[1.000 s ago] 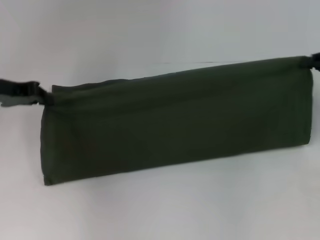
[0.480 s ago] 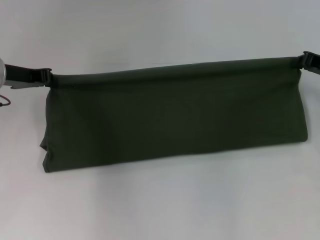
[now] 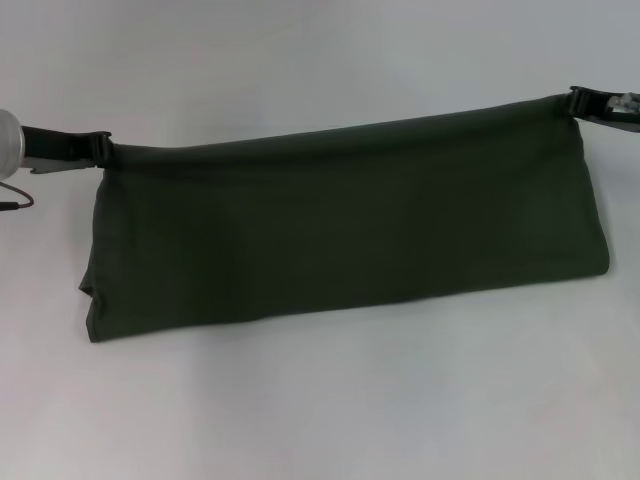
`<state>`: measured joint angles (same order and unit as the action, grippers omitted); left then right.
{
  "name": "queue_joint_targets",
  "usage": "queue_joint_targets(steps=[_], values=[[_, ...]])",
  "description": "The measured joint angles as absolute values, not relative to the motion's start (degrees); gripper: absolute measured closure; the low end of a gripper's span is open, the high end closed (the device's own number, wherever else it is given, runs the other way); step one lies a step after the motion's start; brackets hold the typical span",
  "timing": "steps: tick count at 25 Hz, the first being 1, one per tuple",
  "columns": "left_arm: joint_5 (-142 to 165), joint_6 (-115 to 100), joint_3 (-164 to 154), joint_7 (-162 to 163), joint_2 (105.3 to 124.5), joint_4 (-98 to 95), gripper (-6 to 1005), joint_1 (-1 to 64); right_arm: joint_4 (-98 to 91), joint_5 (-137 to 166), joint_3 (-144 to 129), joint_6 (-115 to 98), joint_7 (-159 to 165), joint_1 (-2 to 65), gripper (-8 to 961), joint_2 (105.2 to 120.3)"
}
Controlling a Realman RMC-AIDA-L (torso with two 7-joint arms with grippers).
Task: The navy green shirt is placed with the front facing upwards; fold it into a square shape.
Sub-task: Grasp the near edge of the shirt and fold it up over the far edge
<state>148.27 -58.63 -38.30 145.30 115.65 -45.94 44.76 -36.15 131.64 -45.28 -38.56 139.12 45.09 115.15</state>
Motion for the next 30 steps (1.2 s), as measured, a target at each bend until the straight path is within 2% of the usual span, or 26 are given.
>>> queue_joint_targets(steps=[30], values=[[147.0,-54.6,-37.8,148.5,116.63,-46.2,957,44.5,-32.0,131.7,-49.4,-33.3,139.4,48.7,909,114.9]])
